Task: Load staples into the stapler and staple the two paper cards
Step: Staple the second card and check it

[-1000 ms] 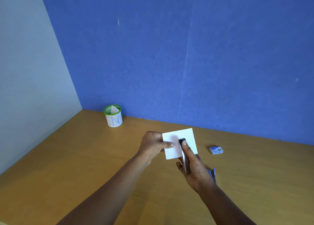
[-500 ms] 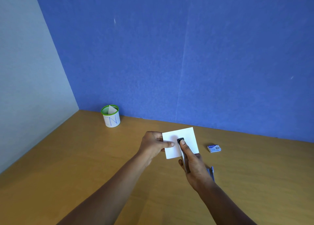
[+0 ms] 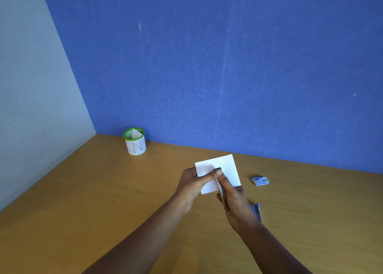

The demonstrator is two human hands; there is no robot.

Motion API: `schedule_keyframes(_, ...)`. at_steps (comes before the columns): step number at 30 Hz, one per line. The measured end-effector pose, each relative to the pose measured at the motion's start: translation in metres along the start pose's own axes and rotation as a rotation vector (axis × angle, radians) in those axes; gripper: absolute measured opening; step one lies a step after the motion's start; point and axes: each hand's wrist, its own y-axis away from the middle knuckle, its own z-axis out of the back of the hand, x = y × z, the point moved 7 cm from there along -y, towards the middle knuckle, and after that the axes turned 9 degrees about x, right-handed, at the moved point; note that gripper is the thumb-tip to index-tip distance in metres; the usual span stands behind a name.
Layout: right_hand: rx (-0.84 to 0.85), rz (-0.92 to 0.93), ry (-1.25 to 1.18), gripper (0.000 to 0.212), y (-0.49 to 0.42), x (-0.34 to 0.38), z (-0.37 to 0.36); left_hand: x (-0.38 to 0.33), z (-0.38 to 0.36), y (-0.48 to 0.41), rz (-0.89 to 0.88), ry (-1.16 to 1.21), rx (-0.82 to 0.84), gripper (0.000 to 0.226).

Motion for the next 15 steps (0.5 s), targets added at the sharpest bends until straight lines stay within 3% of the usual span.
schedule_keyframes(5, 0.019, 0.011, 0.015, 0.021, 0.001, 0.0, 0.0, 0.007, -0.002, 0.0, 0.014, 0.103, -0.05, 0.051)
schedule_keyframes(8, 0.01, 0.028, 0.042, 0.022, 0.001, 0.001, 0.002, 0.011, -0.006, -0.001, 0.04, 0.129, -0.049, 0.057)
schedule_keyframes(12, -0.007, 0.034, 0.049, 0.021, 0.0, 0.001, 0.004, 0.013, -0.01, 0.0, 0.055, 0.217, -0.075, 0.031)
schedule_keyframes(15, -0.023, 0.042, 0.05, 0.02, -0.001, 0.002, 0.006, 0.012, -0.013, 0.0, 0.063, 0.238, -0.091, 0.037)
